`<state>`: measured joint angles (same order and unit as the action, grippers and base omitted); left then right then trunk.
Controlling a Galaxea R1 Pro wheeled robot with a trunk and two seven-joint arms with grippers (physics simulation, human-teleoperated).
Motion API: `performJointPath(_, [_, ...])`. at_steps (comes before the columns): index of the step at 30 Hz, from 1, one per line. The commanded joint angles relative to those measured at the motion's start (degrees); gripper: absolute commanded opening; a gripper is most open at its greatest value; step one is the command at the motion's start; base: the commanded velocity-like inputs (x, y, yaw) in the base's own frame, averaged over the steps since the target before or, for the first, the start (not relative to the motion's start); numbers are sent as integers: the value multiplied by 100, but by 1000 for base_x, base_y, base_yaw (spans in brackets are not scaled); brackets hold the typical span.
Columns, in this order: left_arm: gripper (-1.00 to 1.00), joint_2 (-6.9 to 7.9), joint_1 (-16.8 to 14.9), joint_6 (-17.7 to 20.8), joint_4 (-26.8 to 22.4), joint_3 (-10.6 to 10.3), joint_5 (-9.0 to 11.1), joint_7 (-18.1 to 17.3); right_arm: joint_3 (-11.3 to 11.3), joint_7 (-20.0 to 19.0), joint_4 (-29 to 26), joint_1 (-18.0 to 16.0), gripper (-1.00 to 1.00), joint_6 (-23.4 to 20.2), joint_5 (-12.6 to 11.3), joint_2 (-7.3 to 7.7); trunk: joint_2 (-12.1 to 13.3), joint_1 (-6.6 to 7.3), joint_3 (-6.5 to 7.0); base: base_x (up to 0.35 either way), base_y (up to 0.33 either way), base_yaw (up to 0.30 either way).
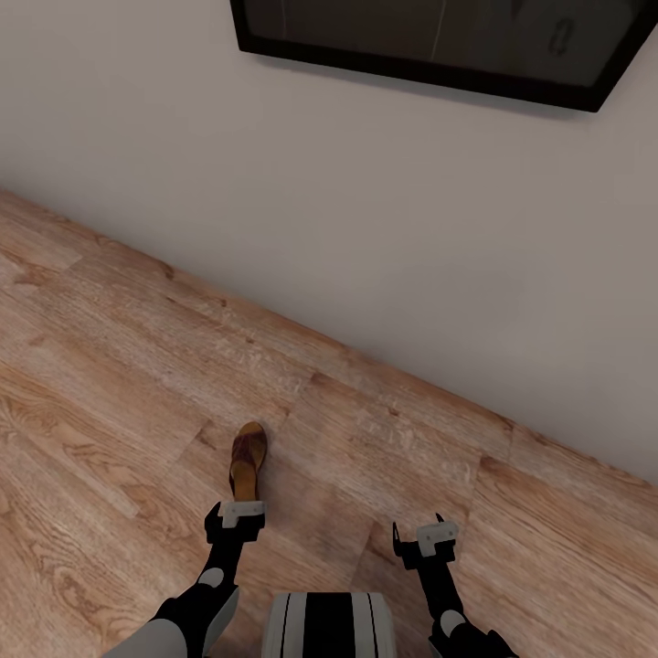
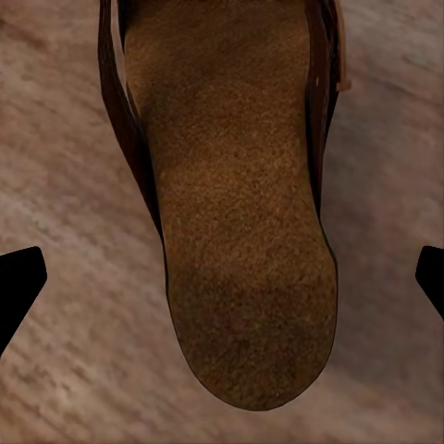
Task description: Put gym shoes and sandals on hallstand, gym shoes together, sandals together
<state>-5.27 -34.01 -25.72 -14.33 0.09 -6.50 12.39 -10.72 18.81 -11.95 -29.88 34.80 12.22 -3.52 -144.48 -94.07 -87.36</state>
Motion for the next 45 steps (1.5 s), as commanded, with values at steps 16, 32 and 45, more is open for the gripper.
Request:
performJointPath(16, [100, 0, 1, -1, 0, 0, 0, 0, 0, 0, 0, 0, 100, 0, 0, -2, 0, 0, 0, 6, 0, 0])
performJointPath(32, [100, 0, 1, -2, 0, 0, 0, 0, 0, 0, 0, 0, 100, 0, 0, -3, 0, 0, 0, 64, 0, 0])
performJointPath(45, [100, 0, 3, -2, 0, 0, 0, 0, 0, -13, -4, 0, 100, 0, -3, -4, 0, 0, 0, 10, 0, 0])
